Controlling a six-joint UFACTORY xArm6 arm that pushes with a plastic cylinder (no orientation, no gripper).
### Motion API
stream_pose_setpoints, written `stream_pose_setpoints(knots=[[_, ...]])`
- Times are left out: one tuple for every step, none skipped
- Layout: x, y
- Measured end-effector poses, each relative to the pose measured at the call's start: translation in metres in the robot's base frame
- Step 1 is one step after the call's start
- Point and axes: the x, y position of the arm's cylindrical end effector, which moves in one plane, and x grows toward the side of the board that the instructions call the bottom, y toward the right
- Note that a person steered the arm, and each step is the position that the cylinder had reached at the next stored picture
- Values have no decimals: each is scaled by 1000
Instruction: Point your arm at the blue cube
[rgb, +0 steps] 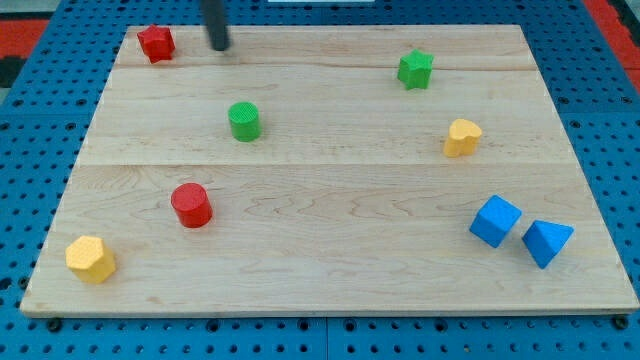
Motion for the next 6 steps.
stream_pose_setpoints(knots=[[28, 89], [107, 95], [216, 119], [287, 156], [321, 220], [344, 258]])
